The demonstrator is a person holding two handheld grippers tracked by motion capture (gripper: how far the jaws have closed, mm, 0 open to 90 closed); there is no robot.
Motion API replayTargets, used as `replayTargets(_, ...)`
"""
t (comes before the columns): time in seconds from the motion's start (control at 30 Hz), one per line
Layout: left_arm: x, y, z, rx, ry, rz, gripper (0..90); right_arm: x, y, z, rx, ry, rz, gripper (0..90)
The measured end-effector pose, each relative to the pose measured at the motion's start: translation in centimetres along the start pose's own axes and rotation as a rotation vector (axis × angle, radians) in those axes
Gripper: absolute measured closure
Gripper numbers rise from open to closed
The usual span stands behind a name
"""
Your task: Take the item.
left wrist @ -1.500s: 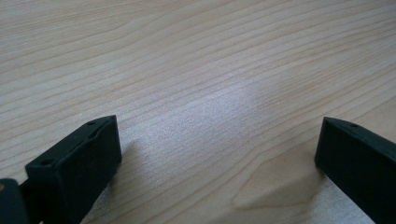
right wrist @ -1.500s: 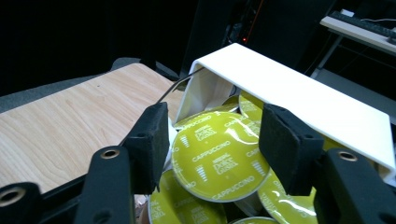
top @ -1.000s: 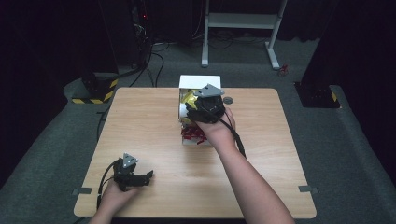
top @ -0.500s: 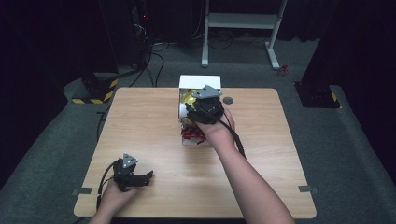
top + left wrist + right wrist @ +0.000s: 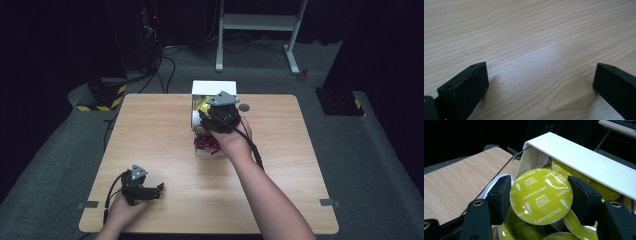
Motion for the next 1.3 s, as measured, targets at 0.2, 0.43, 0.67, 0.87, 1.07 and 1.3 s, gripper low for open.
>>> replayTargets(0.2, 0.0, 0.0, 0.0, 0.002, 0.000, -0.001, 0.7, -0.5, -0.2, 0.0, 0.004, -0.007, -0.016, 38.6)
replayTargets(0.43, 0.0, 0.0, 0.0, 0.001, -0.001, -0.002, 0.7, -1.0, -0.4, 0.0, 0.006, -0.012, -0.036, 38.6)
replayTargets(0.67, 0.0, 0.0, 0.0, 0.001, -0.002, -0.003, 0.7, -1.7, -0.5, 0.0, 0.005, -0.020, -0.053, 38.6)
replayTargets(0.87, 0.0, 0.0, 0.0, 0.000, -0.002, -0.003, 0.7, -2.2, -0.7, 0.1, 0.010, -0.027, -0.066, 38.6)
replayTargets(1.07, 0.0, 0.0, 0.0, -0.002, -0.003, -0.005, 0.7, -2.9, -0.8, 0.2, 0.008, -0.037, -0.083, 38.6)
replayTargets(1.3, 0.0, 0.0, 0.0, -0.002, -0.002, -0.004, 0.7, -3.6, -0.7, -0.2, 0.019, -0.038, -0.090, 38.6)
Point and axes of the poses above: each handheld gripper's, and its own axes: x roughly forward along the jaws, y roughly out of its underside, z roughly to its left, the point moved 3 cm from there along x, roughly forward along the jaws, and after that the axes turned 12 degrees about x, right-handed, at the moved point
